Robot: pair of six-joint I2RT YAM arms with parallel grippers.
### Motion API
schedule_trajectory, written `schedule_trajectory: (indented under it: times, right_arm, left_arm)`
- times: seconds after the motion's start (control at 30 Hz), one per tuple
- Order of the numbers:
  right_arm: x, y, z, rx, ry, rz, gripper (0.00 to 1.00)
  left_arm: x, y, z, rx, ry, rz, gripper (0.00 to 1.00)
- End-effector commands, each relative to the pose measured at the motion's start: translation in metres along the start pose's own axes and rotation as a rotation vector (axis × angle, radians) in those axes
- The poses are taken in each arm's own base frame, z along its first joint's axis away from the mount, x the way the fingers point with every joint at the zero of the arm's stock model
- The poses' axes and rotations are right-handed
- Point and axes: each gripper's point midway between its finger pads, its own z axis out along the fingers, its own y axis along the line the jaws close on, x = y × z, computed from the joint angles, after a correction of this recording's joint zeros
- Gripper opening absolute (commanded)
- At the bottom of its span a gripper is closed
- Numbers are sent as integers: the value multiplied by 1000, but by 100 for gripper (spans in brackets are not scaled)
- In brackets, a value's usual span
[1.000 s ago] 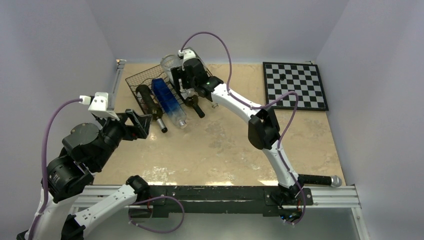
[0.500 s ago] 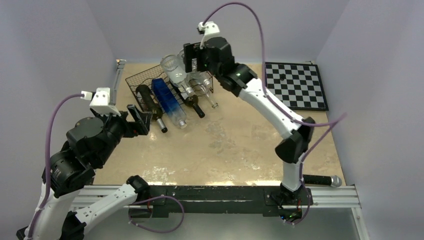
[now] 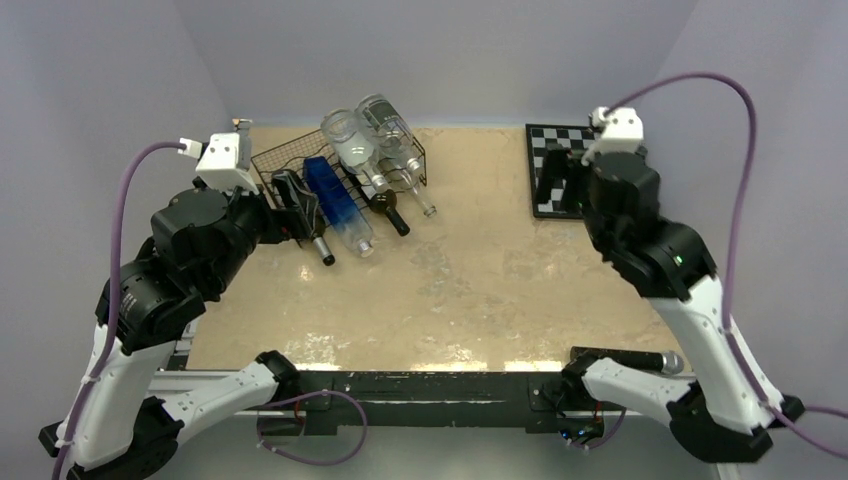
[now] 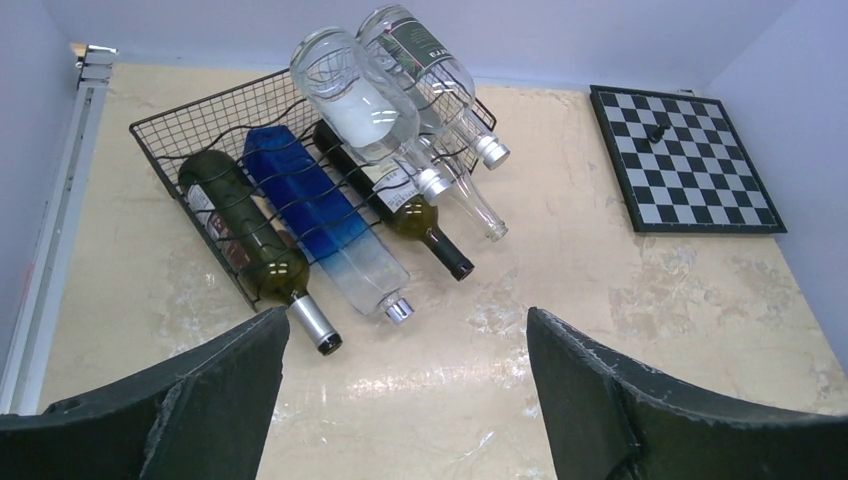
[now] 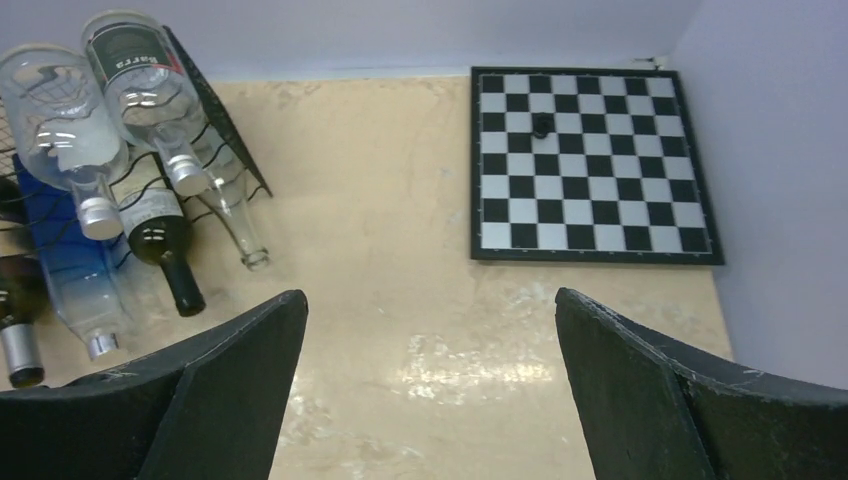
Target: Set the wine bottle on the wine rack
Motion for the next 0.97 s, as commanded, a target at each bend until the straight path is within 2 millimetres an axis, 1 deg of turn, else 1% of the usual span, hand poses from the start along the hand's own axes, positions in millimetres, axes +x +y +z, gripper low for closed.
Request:
schedule_trajectory:
  times: [0.0, 0.13, 0.2, 0.3, 0.4, 0.5, 0.6, 0.83, 0.93]
  right_arm:
    - [4, -56, -45, 122, -67, -22, 99]
    - [-2, -83, -80, 135, -142, 54, 99]
    - [-9, -93, -95, 133, -171, 63, 99]
    - [-17, -101, -110, 122, -194, 57, 99]
    - [-28, -105, -120, 113, -214, 64, 99]
    - [-34, -106, -124, 108, -229, 68, 99]
    - [-38, -103, -121, 97, -256, 40, 99]
    - [-35, -96, -112, 92, -243, 21, 99]
    - [-34, -95, -108, 96, -234, 14, 99]
  left_arm:
    - [-12, 4, -6, -8, -47, 1, 92]
    - [-11, 11, -12, -22, -43, 9, 95]
    - [-15, 17, -25, -31, -29, 17, 99]
    - [-20, 29, -44, -48, -13, 63, 99]
    - [-22, 31, -57, -26, -9, 68, 99]
    - [-17, 30, -61, -6, 4, 66, 99]
    - [-14, 28, -64, 15, 20, 56, 99]
    - [-7, 26, -65, 39, 34, 64, 99]
    - [-9, 28, -67, 34, 16, 57, 99]
